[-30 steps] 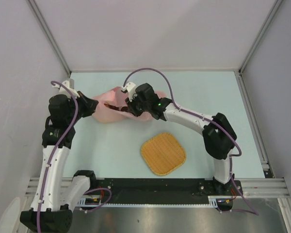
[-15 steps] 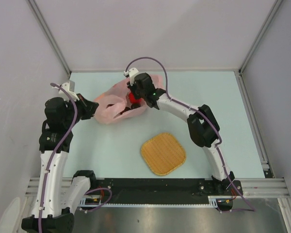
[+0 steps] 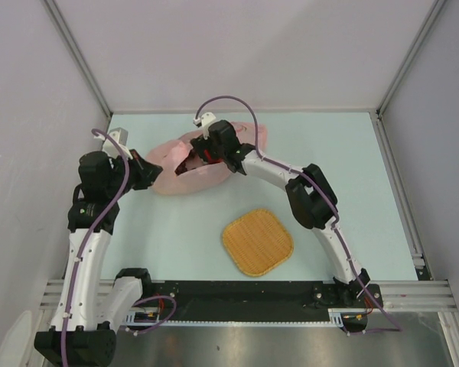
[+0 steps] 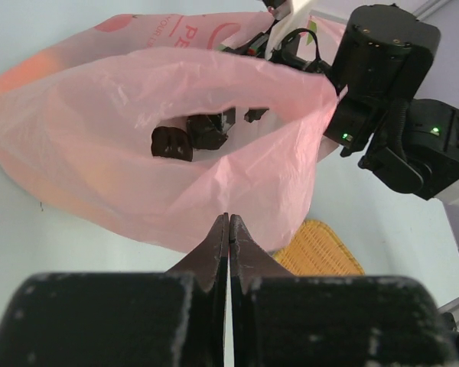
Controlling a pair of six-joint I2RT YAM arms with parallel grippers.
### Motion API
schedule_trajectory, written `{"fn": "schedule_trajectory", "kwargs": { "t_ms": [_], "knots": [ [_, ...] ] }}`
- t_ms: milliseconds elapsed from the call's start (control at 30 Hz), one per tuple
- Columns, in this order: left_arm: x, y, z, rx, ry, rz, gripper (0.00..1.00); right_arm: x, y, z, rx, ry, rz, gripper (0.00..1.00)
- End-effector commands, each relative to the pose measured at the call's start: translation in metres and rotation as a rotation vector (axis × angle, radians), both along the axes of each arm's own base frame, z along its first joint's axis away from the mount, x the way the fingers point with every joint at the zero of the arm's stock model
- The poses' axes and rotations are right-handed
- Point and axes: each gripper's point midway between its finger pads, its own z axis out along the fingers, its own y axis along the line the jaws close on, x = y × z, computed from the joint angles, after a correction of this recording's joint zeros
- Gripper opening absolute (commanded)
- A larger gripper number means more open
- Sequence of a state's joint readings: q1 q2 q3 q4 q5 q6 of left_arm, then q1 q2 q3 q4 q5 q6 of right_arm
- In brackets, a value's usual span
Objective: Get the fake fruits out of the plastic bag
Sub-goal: Take out the fake fruit from the plastic bag.
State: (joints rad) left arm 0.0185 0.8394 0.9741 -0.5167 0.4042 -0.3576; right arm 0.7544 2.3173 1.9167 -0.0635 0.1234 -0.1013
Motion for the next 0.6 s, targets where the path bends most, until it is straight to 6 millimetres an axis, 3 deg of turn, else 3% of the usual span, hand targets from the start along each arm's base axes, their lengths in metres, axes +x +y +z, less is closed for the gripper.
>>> {"fn": "schedule_trajectory", "kwargs": {
  "t_ms": [0,167,267,467,500,567],
  "knots": [
    [0.004,0.0,0.003,0.017,-0.039,-0.021,0.0,0.017,0.004,0.01,0.022,-0.042,-0.055,0.91],
    [0.004,0.001,-0.001,0.031,-0.027,-0.023,0.0,0.029,0.001,-0.014,0.01,-0.017,-0.065,0.91],
    [0.006,0.002,-0.004,0.032,-0.018,-0.019,0.0,0.038,-0.001,-0.017,0.009,-0.02,-0.069,0.85],
    [0.009,0.003,-0.007,0.03,-0.016,-0.013,0.0,0.038,0.001,-0.002,-0.003,-0.063,0.0,0.4],
    [0.01,0.003,-0.007,0.029,-0.019,-0.011,0.0,0.036,0.001,0.013,0.008,-0.083,0.015,0.32],
    [0.011,0.003,-0.009,0.024,-0.016,-0.009,0.01,0.03,0.003,0.025,0.016,-0.089,0.043,0.24]
  ]
}}
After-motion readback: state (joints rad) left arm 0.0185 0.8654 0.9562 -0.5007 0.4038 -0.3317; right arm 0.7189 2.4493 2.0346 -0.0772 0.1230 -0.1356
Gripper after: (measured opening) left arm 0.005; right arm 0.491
